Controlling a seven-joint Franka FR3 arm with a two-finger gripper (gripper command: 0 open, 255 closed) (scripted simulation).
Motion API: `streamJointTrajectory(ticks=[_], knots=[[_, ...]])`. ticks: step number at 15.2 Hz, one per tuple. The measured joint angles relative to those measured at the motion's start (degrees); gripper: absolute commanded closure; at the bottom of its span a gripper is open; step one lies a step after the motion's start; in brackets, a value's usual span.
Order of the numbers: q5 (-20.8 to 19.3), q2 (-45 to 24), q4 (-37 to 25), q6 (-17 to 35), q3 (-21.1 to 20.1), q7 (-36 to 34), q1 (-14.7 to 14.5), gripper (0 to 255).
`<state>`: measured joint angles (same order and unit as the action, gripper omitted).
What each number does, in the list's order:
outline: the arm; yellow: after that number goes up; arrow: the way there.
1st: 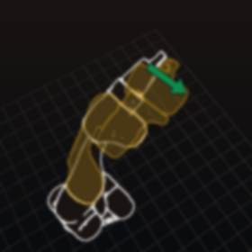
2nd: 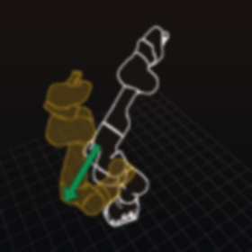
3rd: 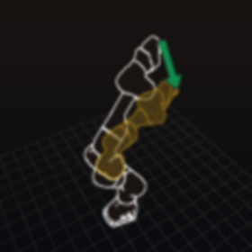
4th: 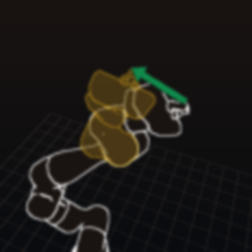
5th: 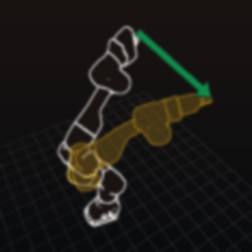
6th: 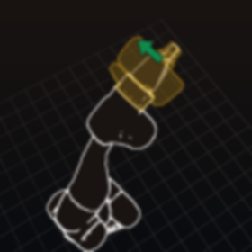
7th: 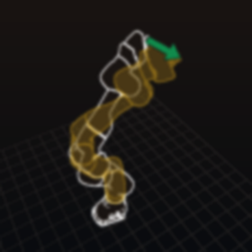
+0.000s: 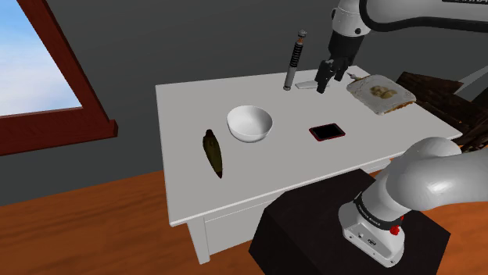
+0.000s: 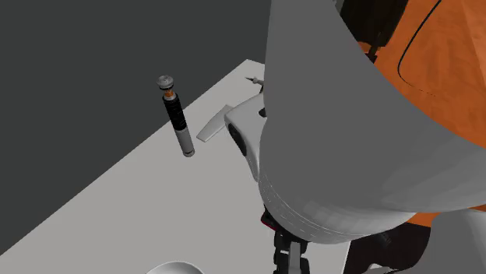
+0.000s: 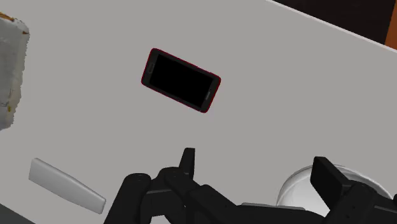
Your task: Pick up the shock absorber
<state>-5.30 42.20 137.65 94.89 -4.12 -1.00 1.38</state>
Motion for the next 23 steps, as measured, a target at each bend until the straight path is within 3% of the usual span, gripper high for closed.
streamJointTrajectory(ticks=[4, 13, 23], knots=[[-1.2, -1.8, 0.6, 4.6, 1.1, 0.4, 0.9, 0], [-5.7, -11.7, 1.7, 25.8, 6.1, 1.7, 5.0, 0], [-7.1, -27.3, -5.5, 46.0, 11.5, 3.5, 8.1, 0]])
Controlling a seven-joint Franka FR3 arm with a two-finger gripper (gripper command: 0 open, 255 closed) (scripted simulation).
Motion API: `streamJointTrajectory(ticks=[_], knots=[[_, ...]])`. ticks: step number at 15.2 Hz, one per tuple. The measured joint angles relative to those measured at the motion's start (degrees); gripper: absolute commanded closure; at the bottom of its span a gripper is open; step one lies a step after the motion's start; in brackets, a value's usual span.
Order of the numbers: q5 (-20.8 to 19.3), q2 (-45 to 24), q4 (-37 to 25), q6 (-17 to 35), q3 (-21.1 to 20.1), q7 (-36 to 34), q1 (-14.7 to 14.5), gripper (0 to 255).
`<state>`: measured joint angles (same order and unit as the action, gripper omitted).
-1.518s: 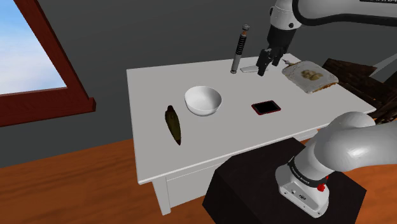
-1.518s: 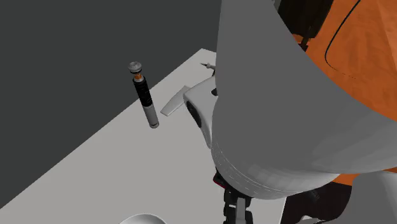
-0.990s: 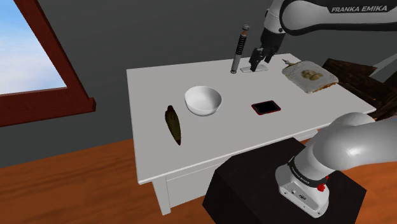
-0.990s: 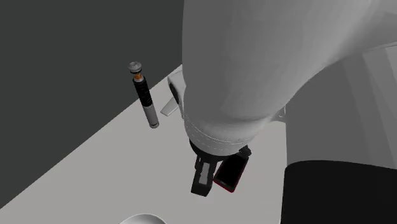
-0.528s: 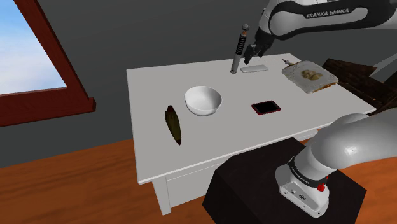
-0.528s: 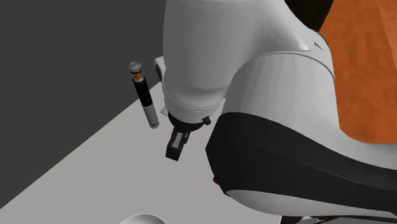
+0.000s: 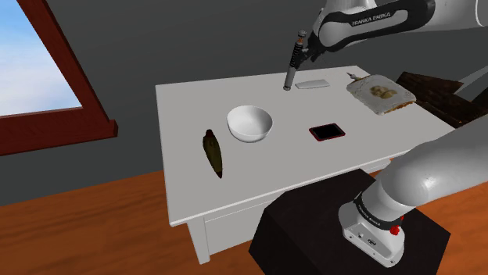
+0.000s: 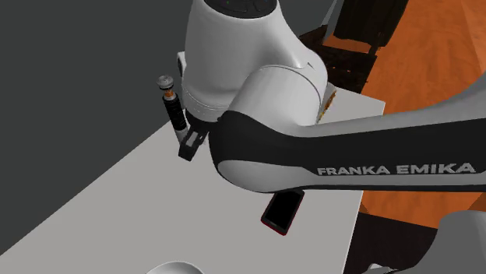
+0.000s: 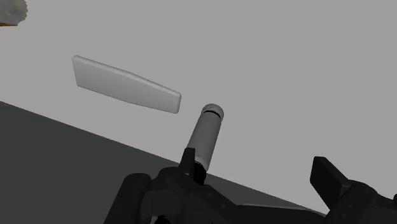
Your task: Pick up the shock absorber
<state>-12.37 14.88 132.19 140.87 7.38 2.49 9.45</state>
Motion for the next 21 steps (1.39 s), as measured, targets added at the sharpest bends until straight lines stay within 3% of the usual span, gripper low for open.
streamJointTrajectory(ticks=[9, 17, 18, 21], knots=[[5.6, -14.6, -11.8, 12.9, 3.9, 4.8, 1.5, 0], [6.2, -18.0, -10.0, 18.8, 4.2, 4.7, 1.7, 0], [6.2, -18.2, -9.9, 19.2, 4.2, 4.7, 1.7, 255], [6.2, -18.3, -9.8, 19.5, 4.2, 4.7, 1.7, 255]])
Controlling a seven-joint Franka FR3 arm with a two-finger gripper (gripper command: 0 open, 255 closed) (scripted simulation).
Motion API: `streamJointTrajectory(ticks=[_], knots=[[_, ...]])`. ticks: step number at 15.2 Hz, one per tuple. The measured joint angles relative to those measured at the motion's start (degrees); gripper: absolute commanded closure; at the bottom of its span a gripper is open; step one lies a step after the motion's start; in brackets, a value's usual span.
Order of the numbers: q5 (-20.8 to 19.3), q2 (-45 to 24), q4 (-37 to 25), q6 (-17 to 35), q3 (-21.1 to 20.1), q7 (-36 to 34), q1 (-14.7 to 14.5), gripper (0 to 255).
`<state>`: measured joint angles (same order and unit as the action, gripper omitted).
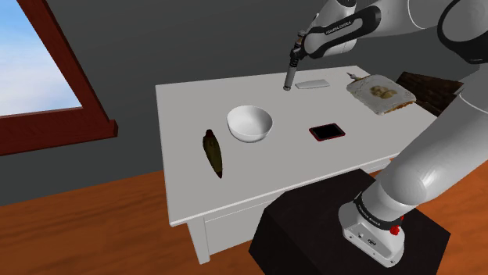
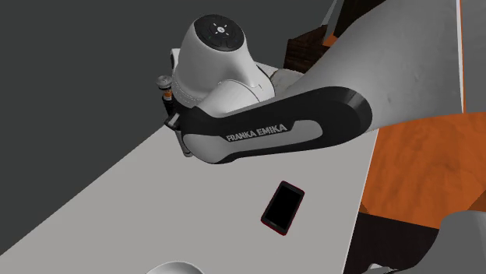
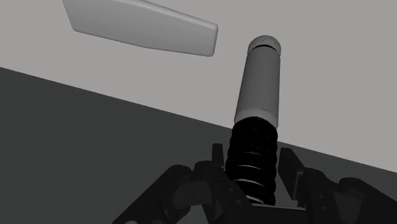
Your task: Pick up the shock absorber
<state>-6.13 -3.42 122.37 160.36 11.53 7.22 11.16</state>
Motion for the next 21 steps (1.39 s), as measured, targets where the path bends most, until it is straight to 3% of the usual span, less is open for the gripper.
streamJointTrajectory(ticks=[8, 21], knots=[[0.1, 0.1, -0.1, -0.3, 0.0, 0.1, 0.0, 255], [0.2, 3.8, -5.8, -9.6, -0.2, 0.8, -0.2, 255]])
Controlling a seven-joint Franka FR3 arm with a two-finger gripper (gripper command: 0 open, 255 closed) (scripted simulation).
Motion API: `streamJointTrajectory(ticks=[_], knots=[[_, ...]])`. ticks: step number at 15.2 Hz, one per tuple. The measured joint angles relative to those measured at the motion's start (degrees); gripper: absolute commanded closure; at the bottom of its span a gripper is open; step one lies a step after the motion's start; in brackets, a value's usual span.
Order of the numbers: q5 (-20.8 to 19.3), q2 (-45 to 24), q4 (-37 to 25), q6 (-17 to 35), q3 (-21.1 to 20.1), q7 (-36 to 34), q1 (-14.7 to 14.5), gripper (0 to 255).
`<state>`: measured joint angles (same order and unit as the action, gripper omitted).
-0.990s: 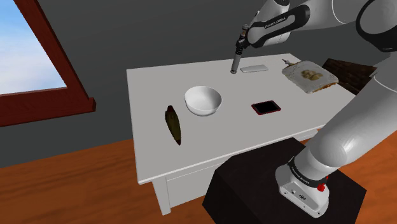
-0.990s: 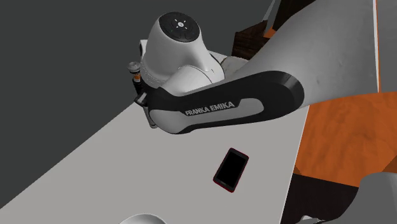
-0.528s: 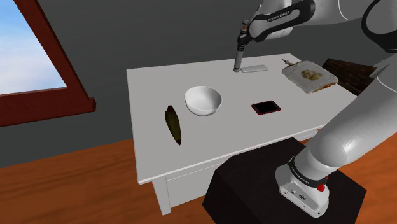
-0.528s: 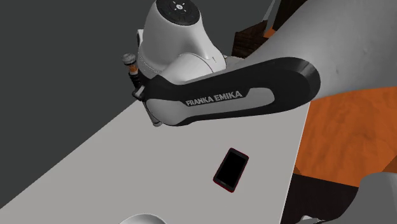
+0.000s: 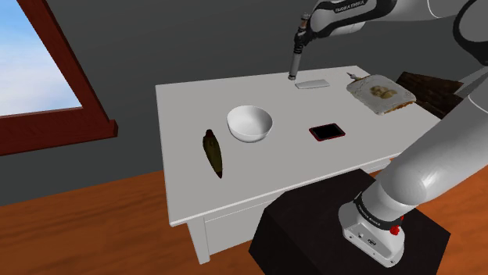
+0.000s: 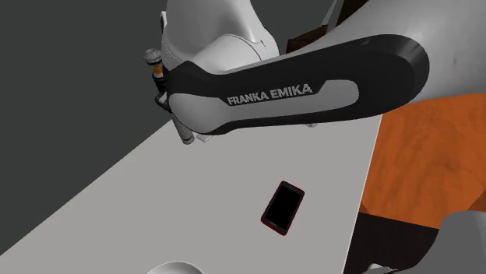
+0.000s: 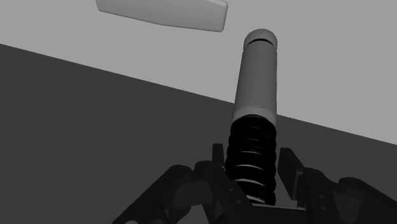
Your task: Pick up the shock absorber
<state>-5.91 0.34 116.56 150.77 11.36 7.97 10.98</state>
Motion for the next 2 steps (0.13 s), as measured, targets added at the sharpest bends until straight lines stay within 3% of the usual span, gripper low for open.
streamJointTrajectory(ticks=[2], knots=[[0.0, 0.4, -0.8, -1.2, 0.0, 0.1, 0.0, 255]])
